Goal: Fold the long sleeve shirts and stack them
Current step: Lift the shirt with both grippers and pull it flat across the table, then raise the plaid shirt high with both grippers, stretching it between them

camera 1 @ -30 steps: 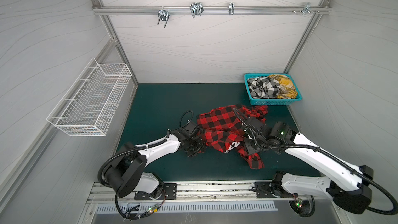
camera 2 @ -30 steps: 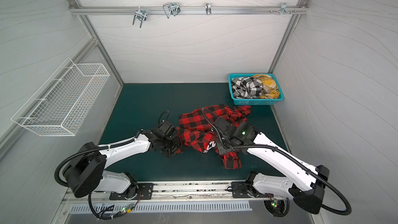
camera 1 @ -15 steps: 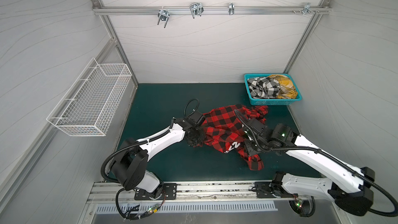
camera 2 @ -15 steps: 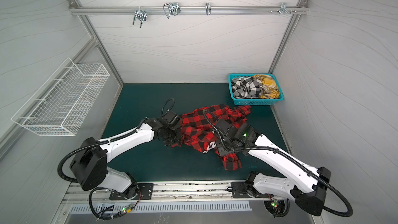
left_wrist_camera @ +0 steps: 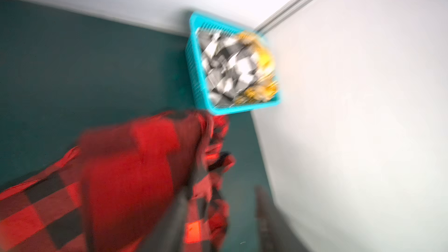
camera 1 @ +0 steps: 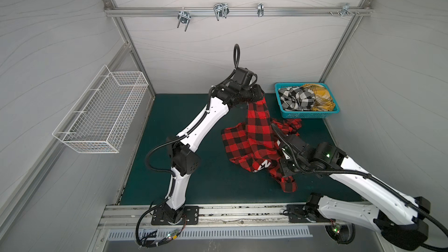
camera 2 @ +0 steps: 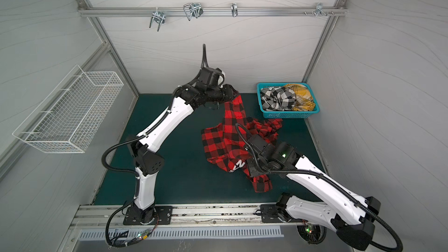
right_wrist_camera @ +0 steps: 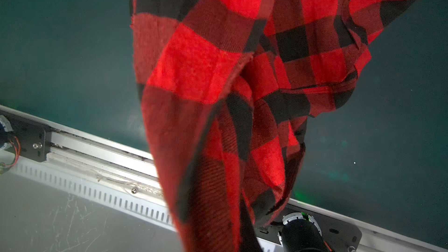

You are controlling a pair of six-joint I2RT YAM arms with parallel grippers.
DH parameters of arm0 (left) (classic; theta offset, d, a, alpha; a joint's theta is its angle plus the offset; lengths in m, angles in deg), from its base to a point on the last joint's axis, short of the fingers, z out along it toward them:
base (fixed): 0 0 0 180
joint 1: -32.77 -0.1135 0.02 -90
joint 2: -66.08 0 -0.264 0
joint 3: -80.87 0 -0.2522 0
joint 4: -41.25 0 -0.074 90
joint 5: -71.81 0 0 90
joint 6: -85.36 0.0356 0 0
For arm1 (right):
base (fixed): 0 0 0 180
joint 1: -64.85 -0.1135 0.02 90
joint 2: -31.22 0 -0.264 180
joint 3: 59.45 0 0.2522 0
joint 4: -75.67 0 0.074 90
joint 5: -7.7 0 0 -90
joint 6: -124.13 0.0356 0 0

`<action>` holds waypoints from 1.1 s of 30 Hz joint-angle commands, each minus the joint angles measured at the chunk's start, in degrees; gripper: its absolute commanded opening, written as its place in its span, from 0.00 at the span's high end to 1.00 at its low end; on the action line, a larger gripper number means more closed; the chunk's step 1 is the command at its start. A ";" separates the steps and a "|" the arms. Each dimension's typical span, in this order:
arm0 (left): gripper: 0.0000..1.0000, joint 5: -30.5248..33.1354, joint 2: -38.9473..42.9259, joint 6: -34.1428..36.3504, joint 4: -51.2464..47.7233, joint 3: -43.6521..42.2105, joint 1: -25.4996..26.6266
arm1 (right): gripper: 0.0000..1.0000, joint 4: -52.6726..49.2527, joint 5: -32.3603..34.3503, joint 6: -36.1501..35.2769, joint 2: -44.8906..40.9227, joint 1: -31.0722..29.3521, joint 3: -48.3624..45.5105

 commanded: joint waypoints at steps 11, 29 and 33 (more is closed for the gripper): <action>0.05 -6.87 35.26 -8.87 5.60 -63.76 -8.67 | 1.00 -0.68 -4.56 -1.89 -1.98 6.65 5.53; 0.03 -15.67 32.21 -43.32 43.28 -84.46 -5.26 | 1.00 -0.26 -11.27 -2.37 -1.51 16.68 14.65; 0.07 -15.75 32.19 -46.45 41.09 -87.28 -4.24 | 1.00 -0.45 -11.07 -2.55 -1.91 17.18 15.07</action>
